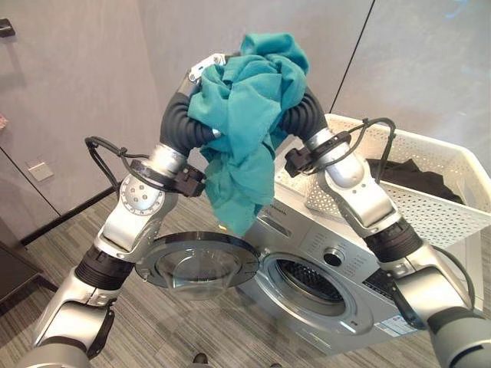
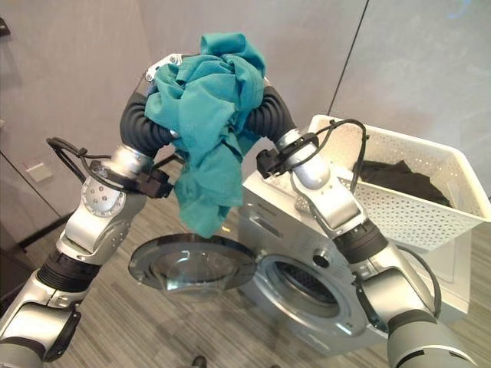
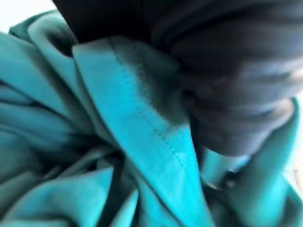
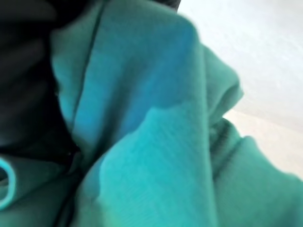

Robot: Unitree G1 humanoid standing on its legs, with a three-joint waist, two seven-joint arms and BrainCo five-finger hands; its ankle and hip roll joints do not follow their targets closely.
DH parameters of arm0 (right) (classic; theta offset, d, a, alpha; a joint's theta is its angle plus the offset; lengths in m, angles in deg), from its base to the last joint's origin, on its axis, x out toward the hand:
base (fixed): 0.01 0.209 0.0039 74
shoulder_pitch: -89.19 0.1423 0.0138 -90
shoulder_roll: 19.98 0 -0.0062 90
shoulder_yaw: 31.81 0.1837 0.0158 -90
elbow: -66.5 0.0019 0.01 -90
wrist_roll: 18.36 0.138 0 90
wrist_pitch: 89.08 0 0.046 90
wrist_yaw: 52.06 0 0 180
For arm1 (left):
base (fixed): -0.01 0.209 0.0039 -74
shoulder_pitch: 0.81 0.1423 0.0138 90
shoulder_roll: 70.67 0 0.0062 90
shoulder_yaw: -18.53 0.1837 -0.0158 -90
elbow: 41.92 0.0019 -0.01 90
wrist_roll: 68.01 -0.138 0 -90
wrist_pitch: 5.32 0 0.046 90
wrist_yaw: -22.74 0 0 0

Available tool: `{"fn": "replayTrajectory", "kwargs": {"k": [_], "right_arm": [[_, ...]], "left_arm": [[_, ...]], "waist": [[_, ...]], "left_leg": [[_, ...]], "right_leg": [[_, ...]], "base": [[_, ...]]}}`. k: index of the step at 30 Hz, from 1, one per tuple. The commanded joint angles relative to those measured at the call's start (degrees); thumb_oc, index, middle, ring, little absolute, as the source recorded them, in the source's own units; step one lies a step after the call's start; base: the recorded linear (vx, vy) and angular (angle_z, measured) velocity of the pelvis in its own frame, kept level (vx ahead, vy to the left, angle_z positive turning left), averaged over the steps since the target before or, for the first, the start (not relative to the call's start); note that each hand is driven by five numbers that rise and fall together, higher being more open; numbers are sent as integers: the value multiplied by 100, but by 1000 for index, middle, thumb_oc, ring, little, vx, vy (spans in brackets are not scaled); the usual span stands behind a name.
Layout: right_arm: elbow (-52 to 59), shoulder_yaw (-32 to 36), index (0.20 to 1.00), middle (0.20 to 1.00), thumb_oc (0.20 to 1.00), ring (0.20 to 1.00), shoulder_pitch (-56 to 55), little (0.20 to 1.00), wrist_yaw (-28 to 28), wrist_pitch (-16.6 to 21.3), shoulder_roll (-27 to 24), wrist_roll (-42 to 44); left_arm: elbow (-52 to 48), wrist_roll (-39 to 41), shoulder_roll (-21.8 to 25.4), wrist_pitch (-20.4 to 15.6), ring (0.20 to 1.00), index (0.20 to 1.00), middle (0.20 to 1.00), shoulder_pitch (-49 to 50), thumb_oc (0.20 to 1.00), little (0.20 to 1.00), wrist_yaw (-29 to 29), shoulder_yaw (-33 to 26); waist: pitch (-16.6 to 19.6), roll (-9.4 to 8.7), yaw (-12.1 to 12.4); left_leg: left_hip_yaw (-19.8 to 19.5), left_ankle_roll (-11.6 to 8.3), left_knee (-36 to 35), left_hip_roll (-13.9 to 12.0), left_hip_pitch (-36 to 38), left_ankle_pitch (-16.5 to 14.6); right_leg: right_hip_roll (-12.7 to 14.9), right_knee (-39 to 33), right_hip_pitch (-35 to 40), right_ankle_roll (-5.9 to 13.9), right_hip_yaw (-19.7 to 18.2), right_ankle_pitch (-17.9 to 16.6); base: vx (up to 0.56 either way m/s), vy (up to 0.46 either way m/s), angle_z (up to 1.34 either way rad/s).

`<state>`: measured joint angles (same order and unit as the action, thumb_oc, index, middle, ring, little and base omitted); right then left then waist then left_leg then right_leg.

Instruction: Grab the laundry basket,head to the washer,open it,put in the laundry and shut it.

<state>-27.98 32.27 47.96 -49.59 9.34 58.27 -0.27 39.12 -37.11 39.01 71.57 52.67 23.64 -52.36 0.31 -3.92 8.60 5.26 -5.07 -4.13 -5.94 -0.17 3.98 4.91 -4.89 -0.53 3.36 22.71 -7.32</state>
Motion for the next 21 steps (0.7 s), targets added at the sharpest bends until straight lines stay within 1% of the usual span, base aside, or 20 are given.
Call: {"fn": "replayTrajectory", "kwargs": {"k": [1, 4, 8, 12, 21], "right_arm": [[-2, 138, 200, 200, 200, 200, 1026, 200, 193, 310, 97, -159], [-50, 91, 200, 200, 200, 200, 1119, 200, 192, 310, 106, -171], [-47, -130, 200, 200, 200, 200, 1309, 200, 121, 282, 109, -253], [52, -230, 200, 200, 200, 200, 1416, 200, 48, 284, 100, -276], [73, -668, 200, 200, 200, 200, 1752, 200, -144, 260, 73, -371]], "left_arm": [[-56, -101, -19, -9, 1000, 1000, 1000, -249, 1000, 1000, -408, 624], [-53, -6, 40, 46, 1000, 1000, 1000, -238, 1000, 1000, -500, 713], [-27, -204, 176, 113, 1000, 1000, 1000, -319, 1000, 1000, -528, 911], [48, -221, 141, 148, 1000, 1000, 1000, -376, 1000, 1000, -557, 1018], [319, -172, 5, 329, 1000, 1000, 1000, -581, 1000, 1000, -659, 1471]], "waist": [[202, 5, 119], [193, 10, 121], [174, 14, 133], [163, 12, 131], [144, 15, 130]], "left_leg": [[-357, -130, -87, -322, -287, -58], [-353, -127, -87, -315, -286, -55], [-361, -122, -87, -312, -287, -43], [-355, -123, -87, -312, -291, -41], [-341, -110, -87, -303, -267, -40]], "right_leg": [[380, 0, 317, 547, 121, 398], [381, 3, 316, 548, 133, 391], [385, 7, 309, 551, 130, 387], [386, 8, 300, 551, 122, 388], [390, 1, 301, 562, 117, 382]], "base": [[0, 0, 0], [0, 0, 0], [0, 0, 0], [0, 0, 0], [0, 0, 0]]}}
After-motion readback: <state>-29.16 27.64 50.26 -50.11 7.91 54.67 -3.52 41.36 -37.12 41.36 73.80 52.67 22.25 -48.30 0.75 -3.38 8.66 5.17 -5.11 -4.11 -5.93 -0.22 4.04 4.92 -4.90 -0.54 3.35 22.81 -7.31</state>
